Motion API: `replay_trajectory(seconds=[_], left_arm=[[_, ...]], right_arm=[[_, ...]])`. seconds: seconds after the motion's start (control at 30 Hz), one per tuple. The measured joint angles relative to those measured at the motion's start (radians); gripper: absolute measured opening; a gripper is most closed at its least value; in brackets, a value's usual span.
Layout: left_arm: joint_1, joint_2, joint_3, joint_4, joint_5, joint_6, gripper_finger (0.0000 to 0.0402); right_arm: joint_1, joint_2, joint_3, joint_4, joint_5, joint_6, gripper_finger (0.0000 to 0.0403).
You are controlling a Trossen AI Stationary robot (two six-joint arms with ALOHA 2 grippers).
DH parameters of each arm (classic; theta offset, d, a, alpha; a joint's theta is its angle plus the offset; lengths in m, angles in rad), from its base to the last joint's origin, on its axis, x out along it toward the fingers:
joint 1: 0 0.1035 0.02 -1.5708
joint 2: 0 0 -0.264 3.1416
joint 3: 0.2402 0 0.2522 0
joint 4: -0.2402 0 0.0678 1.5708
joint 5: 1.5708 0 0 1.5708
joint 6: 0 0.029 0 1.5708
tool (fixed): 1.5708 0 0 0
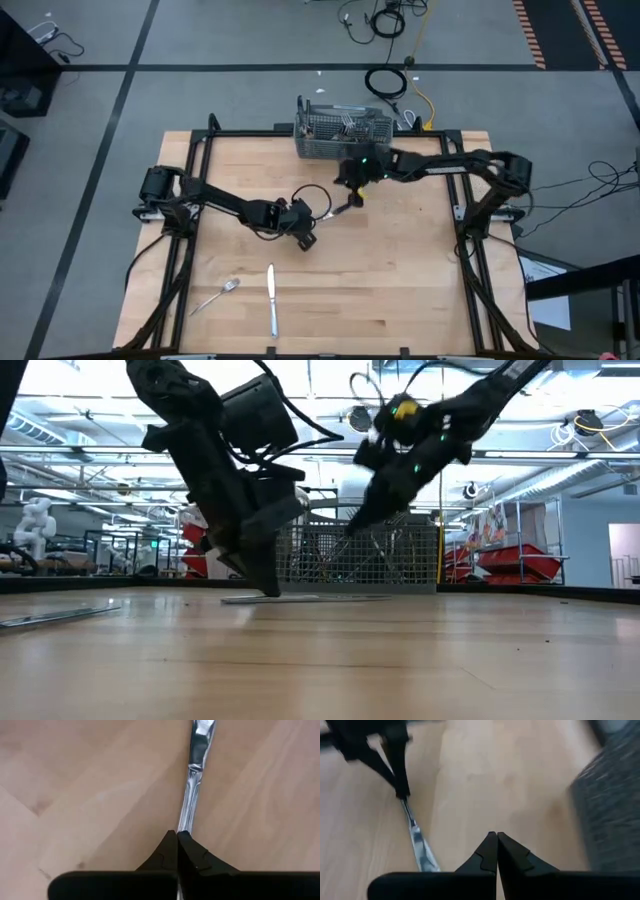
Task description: Sort silverware
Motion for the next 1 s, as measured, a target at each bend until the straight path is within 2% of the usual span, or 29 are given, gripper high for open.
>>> replay_trajectory(seconds=[0.2,0.53,0.7,0.77,0.87,1.0], left_arm=[[0.012,-0.001,0.002,0.010,0.005,0.033,0.0000],[0.025,-0.076,0.012,-0.010,0.012,0.081,0.0000],[0.032,-0.103,0.014,-0.078,-0.039,0.080,0.0003],[0.031,-0.101,0.013,-0.091,-0.030,0.121,0.0015],[0.026,-0.103,-0.011,-0.079,0.066,0.182,0.0049],[-0.007,-0.106,-0.064,-0.054,0.068,0.134,0.0104]], right_arm=[[-0.045,-0.120,0.000,-0.018,-0.009,-0.069,0.0011],[-0.044,-0.149,0.001,-0.129,-0.012,-0.140,0.0132],[-0.038,-0.148,0.001,-0.150,-0.041,-0.155,0.0171],[-0.032,-0.148,0.001,-0.149,-0.044,-0.155,0.0180],[-0.023,-0.148,0.001,-0.155,-0.045,-0.156,0.0190],[-0.020,-0.148,0.001,-0.163,-0.048,-0.151,0.0194]])
